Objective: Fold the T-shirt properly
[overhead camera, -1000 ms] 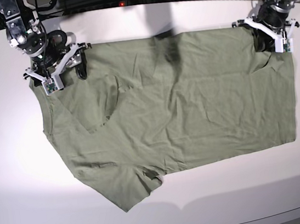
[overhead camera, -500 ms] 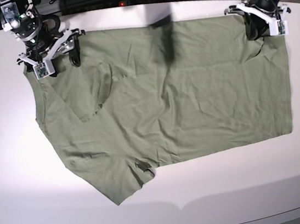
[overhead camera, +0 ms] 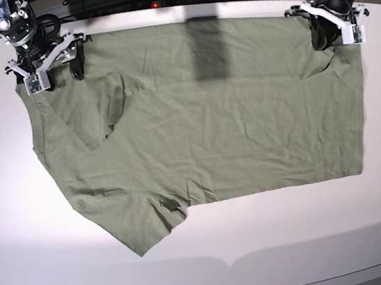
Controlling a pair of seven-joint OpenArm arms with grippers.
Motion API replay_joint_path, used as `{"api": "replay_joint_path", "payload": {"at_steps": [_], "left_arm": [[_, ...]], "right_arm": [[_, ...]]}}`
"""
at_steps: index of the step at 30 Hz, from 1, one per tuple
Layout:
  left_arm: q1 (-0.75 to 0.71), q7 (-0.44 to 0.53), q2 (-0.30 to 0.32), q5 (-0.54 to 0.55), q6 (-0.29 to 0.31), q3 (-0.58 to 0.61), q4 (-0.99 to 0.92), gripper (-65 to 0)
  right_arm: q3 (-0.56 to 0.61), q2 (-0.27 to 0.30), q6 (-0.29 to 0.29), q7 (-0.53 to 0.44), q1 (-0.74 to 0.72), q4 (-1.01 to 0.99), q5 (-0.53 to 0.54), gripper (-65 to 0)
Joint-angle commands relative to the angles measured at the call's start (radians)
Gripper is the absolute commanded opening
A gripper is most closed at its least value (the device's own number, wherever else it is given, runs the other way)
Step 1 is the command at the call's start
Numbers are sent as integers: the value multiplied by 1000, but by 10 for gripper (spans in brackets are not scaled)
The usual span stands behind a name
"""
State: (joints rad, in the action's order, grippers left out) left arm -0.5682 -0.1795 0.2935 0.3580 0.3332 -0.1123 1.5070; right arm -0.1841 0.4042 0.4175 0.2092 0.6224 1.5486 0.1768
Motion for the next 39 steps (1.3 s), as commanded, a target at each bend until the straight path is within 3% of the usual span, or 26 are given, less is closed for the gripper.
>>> {"api": "replay_joint_path", "payload": {"at_steps": [1,27,31,39], "left_arm": [[-64,-426,-11,-70,-11,21,-45,-598],[-124,-416,-11,-72,-11,21,-6,-598],[-124,-395,-11,-130,-11,20,13,-598],[-99,-381,-11,-130,-11,19,98,-598]], "right_arm": [[-8,12,-35,252,43,-32,-125,-235],[-55,11,-29,253,79,-7,-125,-235],[-55,12,-29,240,79,14,-125,-235],[-55,11,-32,225,71,75,-125,-235]]}}
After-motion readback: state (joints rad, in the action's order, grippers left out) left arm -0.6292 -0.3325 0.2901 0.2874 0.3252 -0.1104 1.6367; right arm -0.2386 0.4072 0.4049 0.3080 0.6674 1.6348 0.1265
